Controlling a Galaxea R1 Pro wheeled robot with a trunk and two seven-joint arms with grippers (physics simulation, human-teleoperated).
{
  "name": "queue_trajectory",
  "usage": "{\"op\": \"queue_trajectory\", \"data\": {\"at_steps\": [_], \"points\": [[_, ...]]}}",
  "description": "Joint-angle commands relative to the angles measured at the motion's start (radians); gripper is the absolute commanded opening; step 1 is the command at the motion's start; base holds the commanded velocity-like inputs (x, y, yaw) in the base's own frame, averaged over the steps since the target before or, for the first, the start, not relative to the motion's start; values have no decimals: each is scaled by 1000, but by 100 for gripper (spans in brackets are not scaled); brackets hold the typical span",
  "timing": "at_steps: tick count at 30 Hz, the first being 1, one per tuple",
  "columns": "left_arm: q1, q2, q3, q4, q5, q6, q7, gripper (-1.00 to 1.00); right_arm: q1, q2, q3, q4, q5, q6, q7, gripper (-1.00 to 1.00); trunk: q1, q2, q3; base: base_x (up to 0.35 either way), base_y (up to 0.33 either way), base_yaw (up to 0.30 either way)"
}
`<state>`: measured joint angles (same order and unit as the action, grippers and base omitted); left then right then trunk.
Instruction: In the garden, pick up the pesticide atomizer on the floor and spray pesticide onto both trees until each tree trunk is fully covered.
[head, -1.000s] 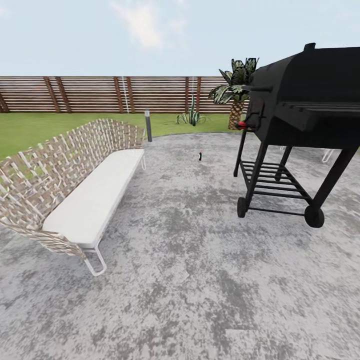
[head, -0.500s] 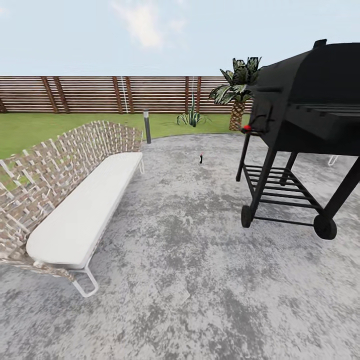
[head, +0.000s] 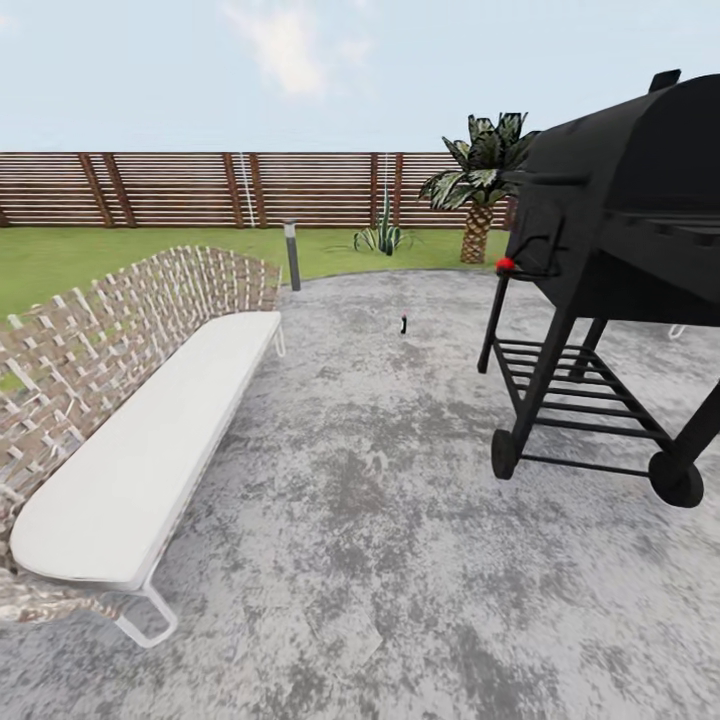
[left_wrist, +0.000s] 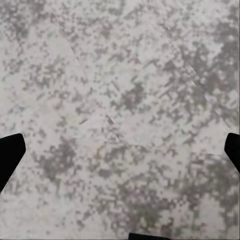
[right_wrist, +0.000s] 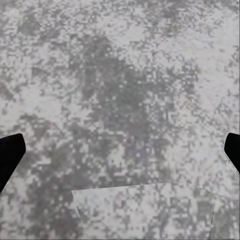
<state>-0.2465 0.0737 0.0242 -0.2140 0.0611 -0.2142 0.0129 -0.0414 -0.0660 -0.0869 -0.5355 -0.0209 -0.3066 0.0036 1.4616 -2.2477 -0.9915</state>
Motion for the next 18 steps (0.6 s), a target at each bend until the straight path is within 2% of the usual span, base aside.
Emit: {"op": "queue_trajectory", "data": {"at_steps": [1, 18], "points": [[0, 0, 1, 1, 6, -3, -1, 100, -1, 0, 0, 1, -2, -3, 1, 100, 0, 0, -1, 339, 0, 0], [0, 0, 1, 1, 6, -3, -1, 100, 0, 0, -2, 0, -2, -4, -5, 100, 0, 0, -1, 339, 0, 0]]}}
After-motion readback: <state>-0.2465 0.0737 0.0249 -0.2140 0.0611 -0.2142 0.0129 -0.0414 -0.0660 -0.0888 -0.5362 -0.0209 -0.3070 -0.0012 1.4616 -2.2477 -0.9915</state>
